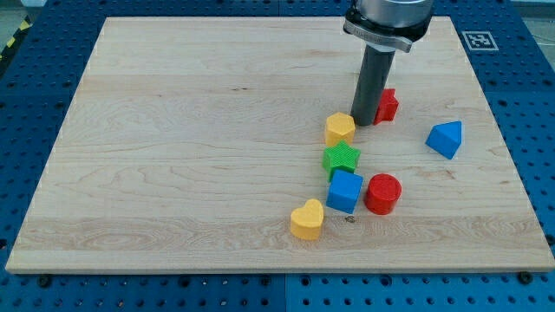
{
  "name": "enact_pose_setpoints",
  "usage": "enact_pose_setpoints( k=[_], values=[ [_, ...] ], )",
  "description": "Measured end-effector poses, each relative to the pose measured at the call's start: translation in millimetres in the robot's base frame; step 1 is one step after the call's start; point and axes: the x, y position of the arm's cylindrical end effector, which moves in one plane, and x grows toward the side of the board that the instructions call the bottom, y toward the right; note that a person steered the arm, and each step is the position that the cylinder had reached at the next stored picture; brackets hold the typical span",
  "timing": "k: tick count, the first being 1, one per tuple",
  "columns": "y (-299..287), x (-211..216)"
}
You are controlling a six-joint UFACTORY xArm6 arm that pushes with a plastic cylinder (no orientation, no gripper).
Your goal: Move red star into green circle
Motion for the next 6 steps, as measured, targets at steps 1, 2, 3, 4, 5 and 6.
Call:
enact_pose_setpoints(
  k=[1,2,3,4,5,6],
  values=[
    [23.0,0.0],
    [39.6,3.5],
    [42.9,17.9],
    [46.3,27.5],
    [57.7,2.0],
    [55.5,-28.0]
  ],
)
